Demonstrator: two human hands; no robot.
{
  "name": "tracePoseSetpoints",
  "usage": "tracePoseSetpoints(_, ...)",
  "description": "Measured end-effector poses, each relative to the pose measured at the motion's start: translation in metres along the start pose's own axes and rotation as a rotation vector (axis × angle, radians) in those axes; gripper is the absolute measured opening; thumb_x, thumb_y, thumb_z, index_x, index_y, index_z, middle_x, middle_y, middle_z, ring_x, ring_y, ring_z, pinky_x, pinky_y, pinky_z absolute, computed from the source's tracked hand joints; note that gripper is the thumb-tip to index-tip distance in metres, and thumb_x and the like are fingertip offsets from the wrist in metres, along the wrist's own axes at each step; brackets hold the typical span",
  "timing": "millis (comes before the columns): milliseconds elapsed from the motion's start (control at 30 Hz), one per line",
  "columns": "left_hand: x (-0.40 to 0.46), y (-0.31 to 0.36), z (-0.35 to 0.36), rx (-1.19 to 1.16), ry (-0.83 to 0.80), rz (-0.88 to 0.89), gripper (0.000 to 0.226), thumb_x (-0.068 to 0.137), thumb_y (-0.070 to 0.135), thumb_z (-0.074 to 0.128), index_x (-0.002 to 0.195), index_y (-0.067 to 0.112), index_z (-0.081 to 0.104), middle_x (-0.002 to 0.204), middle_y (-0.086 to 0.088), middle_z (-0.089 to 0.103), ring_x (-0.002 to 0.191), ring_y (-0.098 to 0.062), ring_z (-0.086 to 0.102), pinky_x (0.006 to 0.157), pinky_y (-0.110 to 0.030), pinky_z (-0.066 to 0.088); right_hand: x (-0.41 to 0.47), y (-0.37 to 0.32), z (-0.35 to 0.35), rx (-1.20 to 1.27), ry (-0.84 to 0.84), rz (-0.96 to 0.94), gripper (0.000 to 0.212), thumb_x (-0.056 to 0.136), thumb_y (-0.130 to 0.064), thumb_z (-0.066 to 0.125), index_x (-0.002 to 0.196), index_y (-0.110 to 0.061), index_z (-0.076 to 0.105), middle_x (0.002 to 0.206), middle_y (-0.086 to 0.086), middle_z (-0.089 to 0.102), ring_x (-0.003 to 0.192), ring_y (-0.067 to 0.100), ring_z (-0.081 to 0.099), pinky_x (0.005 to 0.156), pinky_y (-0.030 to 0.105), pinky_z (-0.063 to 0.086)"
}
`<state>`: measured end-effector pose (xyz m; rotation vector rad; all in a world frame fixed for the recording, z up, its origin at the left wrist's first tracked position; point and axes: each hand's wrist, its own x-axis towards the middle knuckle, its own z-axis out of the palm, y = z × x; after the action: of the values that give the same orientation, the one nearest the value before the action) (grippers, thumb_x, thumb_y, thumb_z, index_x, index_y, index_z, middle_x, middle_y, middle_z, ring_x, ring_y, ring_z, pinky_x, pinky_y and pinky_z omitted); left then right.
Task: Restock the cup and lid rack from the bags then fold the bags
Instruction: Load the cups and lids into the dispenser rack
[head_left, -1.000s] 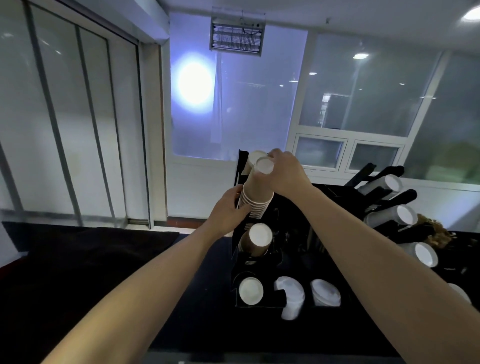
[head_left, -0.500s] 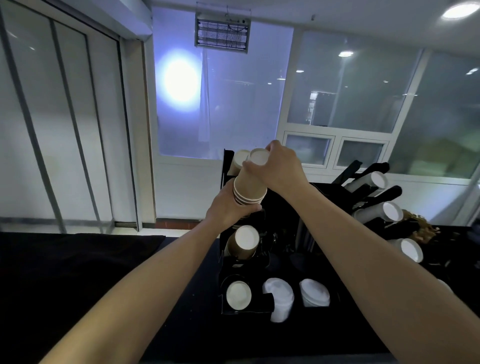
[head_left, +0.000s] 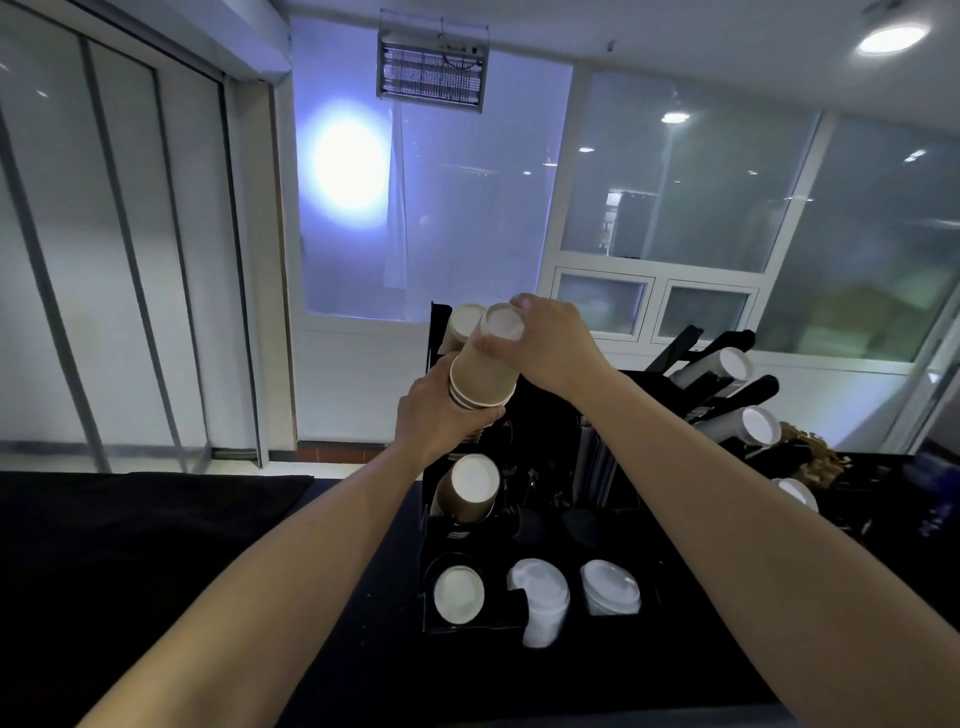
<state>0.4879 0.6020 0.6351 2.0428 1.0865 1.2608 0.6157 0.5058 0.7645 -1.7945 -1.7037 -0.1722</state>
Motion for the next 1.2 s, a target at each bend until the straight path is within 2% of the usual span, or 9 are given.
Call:
tracePoseSetpoints(133,0.000,0.002,0.001,0.025,0.017,-0.022,0.079,0.053,0.071,0.080,0.122,0.051,0.046,0.102,0.021,0.068,0.098,-0.010,0.065,0.087,-0.044,0.055,0.000,0.004,-0.004,-0.006,-0.049,-0.034,0.057,0.084,-0.058,0.070,0.121,-0.016,0.060,0.107,0.004,0.065,0.100,0.022,0.060,0.083,0.034,0.051)
tracePoseSetpoints(433,0.001,0.003,0.003,0.117,0.019,0.003,0.081,0.053,0.078,0.074,0.124,0.051,0.044,0.105,0.024,0.066,0.105,-0.014,0.063,0.096,-0.049,0.048,0.000,0.020,-0.005,0.001,-0.037,-0.096,0.042,0.085,-0.056,0.071,0.104,-0.022,0.057,0.091,-0.005,0.057,0.084,0.015,0.053,0.059,0.016,0.032)
tracePoseSetpoints(533,0.000,0.003,0.003,0.127,0.019,0.001,0.080,0.053,0.079,0.074,0.123,0.052,0.044,0.104,0.026,0.065,0.105,-0.012,0.062,0.096,-0.049,0.048,0.001,0.022,-0.005,-0.002,-0.041,-0.114,0.050,0.085,-0.056,0.071,0.116,-0.019,0.061,0.095,-0.006,0.058,0.086,0.014,0.053,0.060,0.015,0.033)
tracePoseSetpoints(633,0.001,0.002,0.004,0.131,0.039,0.013,0.082,0.053,0.079,0.074,0.123,0.051,0.044,0.110,0.023,0.065,0.108,-0.013,0.062,0.095,-0.050,0.048,0.001,0.025,-0.001,0.068,-0.015,-0.101,0.052,0.080,-0.057,0.075,0.116,-0.023,0.059,0.098,-0.008,0.060,0.089,0.013,0.055,0.063,0.018,0.037)
tracePoseSetpoints(800,0.003,-0.001,0.005,0.060,-0.013,0.027,0.087,0.055,0.076,0.076,0.129,0.066,0.031,0.104,0.035,0.055,0.115,-0.014,0.051,0.095,-0.043,0.041,-0.005,0.024,0.012,0.454,-0.077,0.083,0.074,0.069,-0.057,0.083,0.128,-0.038,0.042,0.110,-0.017,0.056,0.096,-0.001,0.056,0.068,0.020,0.046)
tracePoseSetpoints(867,0.003,-0.002,0.004,0.049,-0.037,0.029,0.087,0.056,0.075,0.076,0.124,0.079,0.021,0.100,0.042,0.048,0.112,-0.011,0.042,0.092,-0.038,0.034,-0.006,0.023,0.022,0.560,-0.026,0.105,0.071,0.071,-0.051,0.085,0.127,-0.039,0.044,0.114,-0.018,0.058,0.102,0.000,0.058,0.074,0.021,0.050)
tracePoseSetpoints(967,0.006,-0.002,0.002,0.069,-0.047,0.016,0.085,0.053,0.079,0.076,0.115,0.082,0.018,0.098,0.043,0.049,0.110,-0.009,0.042,0.093,-0.038,0.032,-0.004,0.018,0.036,0.603,0.109,0.158,0.063,0.069,-0.050,0.085,0.119,-0.039,0.049,0.108,-0.021,0.060,0.095,-0.007,0.058,0.065,0.013,0.045)
tracePoseSetpoints(1067,0.008,-0.002,0.000,0.088,-0.055,0.003,0.083,0.051,0.083,0.074,0.118,0.077,0.024,0.101,0.041,0.052,0.115,-0.010,0.048,0.097,-0.038,0.033,-0.001,0.011,0.046,0.590,0.207,0.179,0.058,0.068,-0.050,0.084,0.114,-0.039,0.050,0.103,-0.019,0.062,0.091,-0.008,0.057,0.064,0.013,0.043)
tracePoseSetpoints(1200,0.005,-0.002,-0.002,0.106,-0.059,-0.018,0.088,0.052,0.081,0.071,0.126,0.060,0.030,0.099,0.037,0.052,0.118,-0.013,0.054,0.104,-0.044,0.037,0.000,0.004,0.057,0.573,0.246,0.172,0.057,0.068,-0.049,0.082,0.114,-0.038,0.049,0.095,-0.023,0.058,0.088,-0.002,0.059,0.066,0.013,0.043)
